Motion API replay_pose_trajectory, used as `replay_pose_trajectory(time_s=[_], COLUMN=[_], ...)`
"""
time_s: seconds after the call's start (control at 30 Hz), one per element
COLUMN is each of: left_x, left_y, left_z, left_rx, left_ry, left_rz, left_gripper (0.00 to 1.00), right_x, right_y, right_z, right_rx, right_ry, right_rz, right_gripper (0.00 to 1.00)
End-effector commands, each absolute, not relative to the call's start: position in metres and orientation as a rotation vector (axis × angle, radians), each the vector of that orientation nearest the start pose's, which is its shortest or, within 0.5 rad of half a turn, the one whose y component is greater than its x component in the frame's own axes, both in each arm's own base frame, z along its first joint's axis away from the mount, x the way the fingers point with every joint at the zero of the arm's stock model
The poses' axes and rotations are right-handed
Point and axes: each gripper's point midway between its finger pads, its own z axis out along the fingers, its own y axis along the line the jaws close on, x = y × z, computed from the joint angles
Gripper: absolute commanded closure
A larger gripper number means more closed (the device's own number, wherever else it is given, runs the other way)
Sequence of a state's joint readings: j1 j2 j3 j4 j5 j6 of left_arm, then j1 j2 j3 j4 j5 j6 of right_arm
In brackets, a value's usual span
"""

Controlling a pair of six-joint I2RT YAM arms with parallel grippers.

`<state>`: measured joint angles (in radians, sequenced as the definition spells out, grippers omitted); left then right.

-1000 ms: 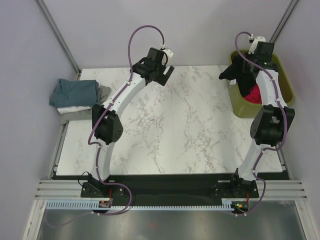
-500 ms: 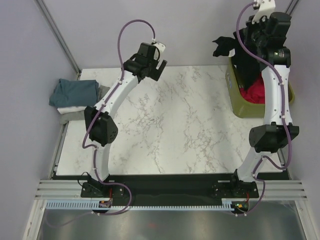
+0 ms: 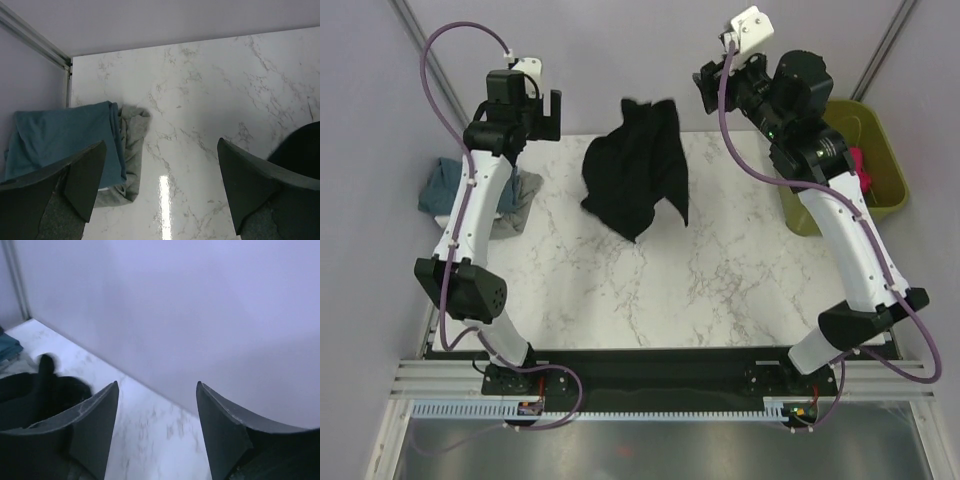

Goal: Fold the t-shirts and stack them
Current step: Move the tshirt to the center of the board

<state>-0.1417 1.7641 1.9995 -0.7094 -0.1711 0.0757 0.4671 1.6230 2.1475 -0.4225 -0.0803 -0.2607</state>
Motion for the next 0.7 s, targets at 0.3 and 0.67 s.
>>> replay_pose_trajectory(time_s=[0.3,0.67], left_x=[0.377,0.331], left_y=[-0.095,-0.057], left_z=[0.289,0.189], left_rx=[0.303,0.276], left_ry=[2.177,2.472], left_rz=[-0.176,-0.092], left_gripper=[0.01,0.04], right_x=[0.345,0.388], right_y=[0.193,0.307], right_z=[0.244,0.194], right_rx=[-0.764,-1.075], right_ry=[2.082,2.111], right_rz=[0.362,0.860], right_gripper=[0.20,0.18])
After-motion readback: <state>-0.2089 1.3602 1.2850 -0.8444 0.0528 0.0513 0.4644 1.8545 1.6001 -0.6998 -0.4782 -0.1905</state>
